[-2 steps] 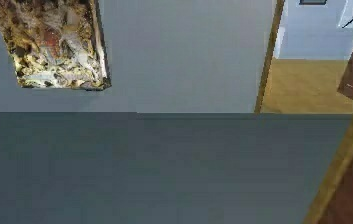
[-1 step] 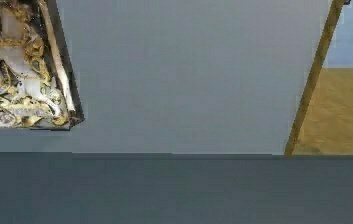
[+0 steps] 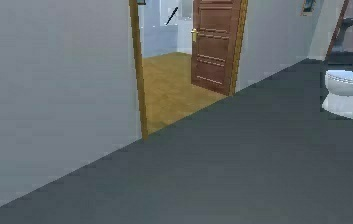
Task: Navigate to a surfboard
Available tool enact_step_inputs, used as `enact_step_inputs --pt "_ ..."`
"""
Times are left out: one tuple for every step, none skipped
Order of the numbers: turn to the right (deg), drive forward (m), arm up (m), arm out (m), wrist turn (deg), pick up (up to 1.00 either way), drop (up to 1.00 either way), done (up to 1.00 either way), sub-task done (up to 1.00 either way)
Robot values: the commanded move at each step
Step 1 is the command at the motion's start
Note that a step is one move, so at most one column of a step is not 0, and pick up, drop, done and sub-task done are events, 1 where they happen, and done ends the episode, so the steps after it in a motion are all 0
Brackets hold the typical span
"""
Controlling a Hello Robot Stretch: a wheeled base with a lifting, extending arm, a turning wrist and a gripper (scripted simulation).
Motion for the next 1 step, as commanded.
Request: enact_step_inputs --pt "15.0 0.00 0.00 0.00 0.0 0.00 0.00 0.00 0.00"
